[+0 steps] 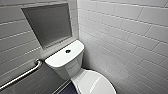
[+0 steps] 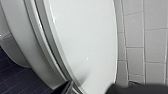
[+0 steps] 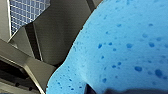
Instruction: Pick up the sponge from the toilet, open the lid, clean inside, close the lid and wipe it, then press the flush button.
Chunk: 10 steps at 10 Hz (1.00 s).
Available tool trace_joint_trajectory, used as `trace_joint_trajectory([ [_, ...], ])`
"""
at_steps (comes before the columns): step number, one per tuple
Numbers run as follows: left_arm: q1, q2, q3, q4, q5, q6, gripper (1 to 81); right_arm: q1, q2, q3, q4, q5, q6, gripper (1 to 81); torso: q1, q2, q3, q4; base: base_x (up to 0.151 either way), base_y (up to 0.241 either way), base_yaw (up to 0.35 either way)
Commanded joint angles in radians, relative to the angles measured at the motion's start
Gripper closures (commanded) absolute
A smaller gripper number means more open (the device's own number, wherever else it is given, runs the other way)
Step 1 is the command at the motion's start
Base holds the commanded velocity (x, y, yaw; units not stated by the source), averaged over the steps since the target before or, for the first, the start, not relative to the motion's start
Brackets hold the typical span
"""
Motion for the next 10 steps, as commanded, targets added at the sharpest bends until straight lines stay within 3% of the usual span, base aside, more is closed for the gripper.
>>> trace_joint_trajectory([
  [1,-0.104,0.017,-0.021,0.002,0.03,-0.029,1.0,-0.002,-0.024,0.008,-0.023,-0.044,-0.004,81.1,0.0,0.0,-0.068,0.0,0.0,0.0,0.0],
  [2,-0.109,0.025,-0.036,0.004,0.032,-0.043,1.0,-0.002,-0.024,0.008,-0.023,-0.046,-0.002,81.1,0.0,0.0,-0.017,0.0,0.0,0.0,0.0],
  [5,-0.124,0.034,-0.047,0.0,0.029,-0.061,1.0,0.0,-0.021,0.005,-0.022,-0.046,-0.002,81.1,0.0,0.0,-0.05,0.0,0.0,0.0,0.0],
  [6,-0.126,0.037,-0.05,0.004,0.025,-0.101,1.0,0.0,-0.015,-0.005,-0.02,-0.046,-0.002,81.1,0.001,0.001,-0.05,0.0,0.0,0.0,0.0],
  [10,-0.135,0.079,-0.121,0.004,0.025,-0.121,1.0,0.0,-0.001,-0.028,-0.02,-0.046,-0.001,81.1,0.001,0.001,-0.05,0.0,0.0,0.0,0.0],
])
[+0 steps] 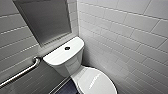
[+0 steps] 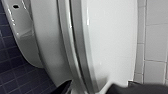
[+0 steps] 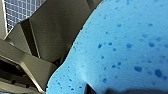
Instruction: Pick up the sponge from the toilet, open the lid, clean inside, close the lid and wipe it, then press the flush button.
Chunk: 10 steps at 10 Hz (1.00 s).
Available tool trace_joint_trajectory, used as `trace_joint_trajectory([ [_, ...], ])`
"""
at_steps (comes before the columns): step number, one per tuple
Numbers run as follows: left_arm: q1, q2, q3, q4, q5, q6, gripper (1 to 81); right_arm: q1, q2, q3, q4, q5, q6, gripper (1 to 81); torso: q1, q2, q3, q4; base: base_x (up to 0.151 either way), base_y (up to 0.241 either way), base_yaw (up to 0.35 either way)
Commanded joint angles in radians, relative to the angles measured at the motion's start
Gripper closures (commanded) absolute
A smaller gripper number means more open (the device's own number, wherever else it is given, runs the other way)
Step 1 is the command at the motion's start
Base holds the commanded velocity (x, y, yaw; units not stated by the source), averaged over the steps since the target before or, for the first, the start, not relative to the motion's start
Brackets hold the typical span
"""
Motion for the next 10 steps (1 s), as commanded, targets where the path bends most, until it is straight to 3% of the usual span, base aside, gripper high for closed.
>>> trace_joint_trajectory([
  [1,-0.102,0.015,0.022,0.004,0.024,-0.011,1.0,-0.015,-0.021,0.002,-0.02,-0.047,-0.001,81.1,0.0,0.0,0.0,0.0,0.0,0.0,0.0],
  [10,-0.122,0.051,-0.006,0.01,0.031,-0.011,1.0,-0.01,-0.014,0.006,-0.02,-0.047,-0.001,81.1,0.0,0.0,0.0,0.0,0.0,0.0,0.0],
])
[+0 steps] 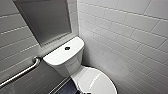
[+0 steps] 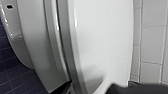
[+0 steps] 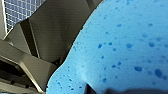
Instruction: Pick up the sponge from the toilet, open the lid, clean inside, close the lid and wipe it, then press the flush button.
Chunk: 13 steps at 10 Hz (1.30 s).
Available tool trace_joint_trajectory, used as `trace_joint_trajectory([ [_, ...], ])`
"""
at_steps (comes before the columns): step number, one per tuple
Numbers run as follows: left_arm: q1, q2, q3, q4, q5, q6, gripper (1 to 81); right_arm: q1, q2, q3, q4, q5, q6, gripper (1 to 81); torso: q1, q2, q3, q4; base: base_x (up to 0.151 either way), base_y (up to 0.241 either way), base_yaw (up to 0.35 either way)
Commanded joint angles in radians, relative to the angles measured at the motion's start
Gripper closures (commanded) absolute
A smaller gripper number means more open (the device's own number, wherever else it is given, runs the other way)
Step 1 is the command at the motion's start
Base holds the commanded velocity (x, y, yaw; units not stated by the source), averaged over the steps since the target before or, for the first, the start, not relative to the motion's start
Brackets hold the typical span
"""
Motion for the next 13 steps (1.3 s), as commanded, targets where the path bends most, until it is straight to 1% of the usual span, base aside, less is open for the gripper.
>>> trace_joint_trajectory([
  [1,-0.101,0.063,-0.031,0.016,0.033,0.003,1.0,-0.013,-0.017,0.01,-0.02,-0.047,-0.001,81.1,0.0,0.0,0.0,0.0,0.0,0.0,0.0],
  [4,-0.1,0.095,-0.073,0.027,0.038,0.003,1.0,-0.01,-0.018,0.015,-0.02,-0.045,-0.001,81.1,0.0,0.0,0.0,0.0,0.0,0.0,0.0],
  [5,-0.093,0.112,-0.1,0.028,0.059,0.003,1.0,-0.01,-0.02,0.015,-0.02,-0.045,-0.001,81.1,0.0,0.0,0.0,0.0,0.0,0.0,0.0],
  [7,-0.066,0.125,-0.123,0.046,0.066,0.003,1.0,-0.01,-0.021,0.013,-0.02,-0.039,-0.001,81.1,-0.001,0.0,0.0,0.0,0.0,0.0,0.0],
  [8,-0.064,0.108,-0.093,0.045,0.063,0.003,1.0,-0.012,-0.023,0.009,-0.02,-0.016,0.001,81.1,-0.002,-0.001,0.001,0.0,0.0,0.0,0.0],
  [10,-0.064,0.043,0.018,0.028,0.041,-0.006,1.0,-0.013,-0.026,0.009,-0.02,-0.007,0.002,81.1,-0.002,-0.001,0.001,0.0,0.0,0.0,0.0],
  [12,-0.069,-0.032,0.124,0.036,-0.028,-0.09,1.0,-0.012,-0.029,0.007,-0.02,-0.007,0.001,81.1,-0.002,-0.001,0.001,0.0,0.0,0.0,0.0],
  [13,-0.069,-0.052,0.15,0.039,-0.046,-0.108,1.0,-0.012,-0.028,0.007,-0.02,-0.007,-0.001,81.1,-0.002,-0.001,0.001,0.0,0.0,0.0,0.0],
])
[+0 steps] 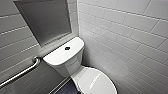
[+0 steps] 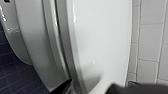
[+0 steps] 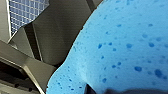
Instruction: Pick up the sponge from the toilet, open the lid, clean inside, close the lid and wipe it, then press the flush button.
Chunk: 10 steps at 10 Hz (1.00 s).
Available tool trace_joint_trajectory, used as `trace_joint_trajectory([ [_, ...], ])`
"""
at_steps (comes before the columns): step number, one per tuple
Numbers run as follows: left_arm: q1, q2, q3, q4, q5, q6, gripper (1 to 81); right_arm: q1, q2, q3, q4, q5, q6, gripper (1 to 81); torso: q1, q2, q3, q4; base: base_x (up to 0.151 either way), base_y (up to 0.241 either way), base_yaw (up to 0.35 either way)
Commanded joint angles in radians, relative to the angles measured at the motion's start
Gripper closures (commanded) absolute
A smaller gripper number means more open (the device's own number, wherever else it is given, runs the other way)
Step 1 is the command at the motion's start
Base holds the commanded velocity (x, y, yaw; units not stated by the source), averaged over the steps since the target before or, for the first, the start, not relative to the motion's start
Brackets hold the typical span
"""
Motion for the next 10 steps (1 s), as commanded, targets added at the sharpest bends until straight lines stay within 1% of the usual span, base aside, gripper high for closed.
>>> trace_joint_trajectory([
  [1,-0.084,-0.047,0.114,0.009,-0.037,-0.064,1.0,-0.01,-0.023,0.007,-0.022,-0.041,-0.001,81.1,0.0,0.0,0.0,0.0,0.0,0.0,0.0],
  [5,-0.084,-0.03,0.084,0.012,-0.031,-0.065,1.0,-0.015,-0.024,0.005,-0.02,-0.026,0.0,81.1,0.0,0.0,0.0,0.0,0.0,0.0,0.0],
  [10,-0.084,0.025,-0.015,0.016,-0.021,-0.065,1.0,-0.016,-0.03,0.004,-0.02,-0.019,0.002,81.1,0.0,0.0,-0.001,0.0,0.0,0.0,0.0],
])
